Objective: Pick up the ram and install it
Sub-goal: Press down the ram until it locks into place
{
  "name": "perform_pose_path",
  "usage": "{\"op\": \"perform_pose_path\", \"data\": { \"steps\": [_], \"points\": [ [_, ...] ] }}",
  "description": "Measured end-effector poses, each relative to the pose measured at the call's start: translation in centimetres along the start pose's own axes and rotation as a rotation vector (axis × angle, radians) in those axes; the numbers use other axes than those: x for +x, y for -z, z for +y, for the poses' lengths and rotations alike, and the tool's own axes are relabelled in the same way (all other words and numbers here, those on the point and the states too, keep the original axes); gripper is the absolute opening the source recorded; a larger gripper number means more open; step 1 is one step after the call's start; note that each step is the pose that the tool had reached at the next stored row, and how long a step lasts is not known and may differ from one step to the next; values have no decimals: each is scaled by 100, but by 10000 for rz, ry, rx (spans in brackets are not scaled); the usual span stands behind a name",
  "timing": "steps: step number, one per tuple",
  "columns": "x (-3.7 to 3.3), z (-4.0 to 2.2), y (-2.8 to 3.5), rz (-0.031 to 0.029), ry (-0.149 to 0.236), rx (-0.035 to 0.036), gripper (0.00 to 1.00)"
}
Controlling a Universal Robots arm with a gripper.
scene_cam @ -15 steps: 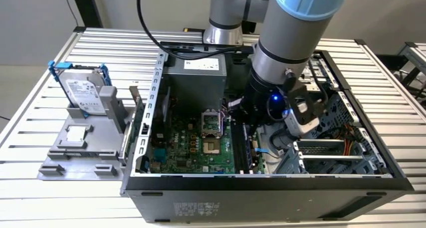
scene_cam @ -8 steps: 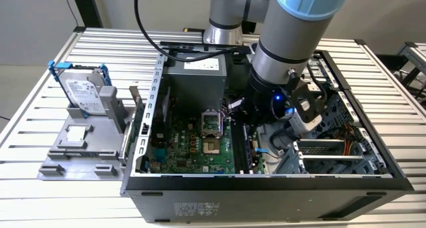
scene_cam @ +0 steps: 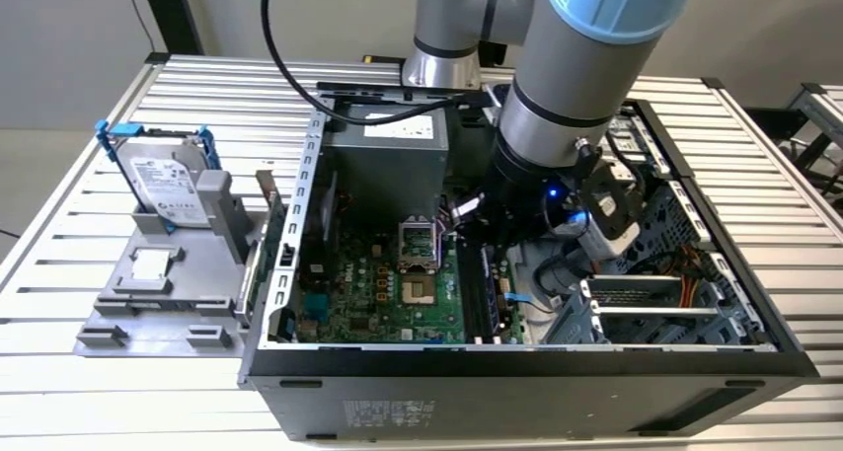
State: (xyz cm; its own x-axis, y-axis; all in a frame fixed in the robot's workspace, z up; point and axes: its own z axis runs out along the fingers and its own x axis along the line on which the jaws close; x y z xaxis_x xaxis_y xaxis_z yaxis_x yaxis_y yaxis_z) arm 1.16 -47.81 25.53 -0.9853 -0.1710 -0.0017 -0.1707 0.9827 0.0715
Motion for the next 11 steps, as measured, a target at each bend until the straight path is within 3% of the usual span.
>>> {"op": "perform_pose_path", "data": {
  "steps": [11],
  "points": [
    [-16, -4, 1, 93, 1286, -4, 0]
  ]
}}
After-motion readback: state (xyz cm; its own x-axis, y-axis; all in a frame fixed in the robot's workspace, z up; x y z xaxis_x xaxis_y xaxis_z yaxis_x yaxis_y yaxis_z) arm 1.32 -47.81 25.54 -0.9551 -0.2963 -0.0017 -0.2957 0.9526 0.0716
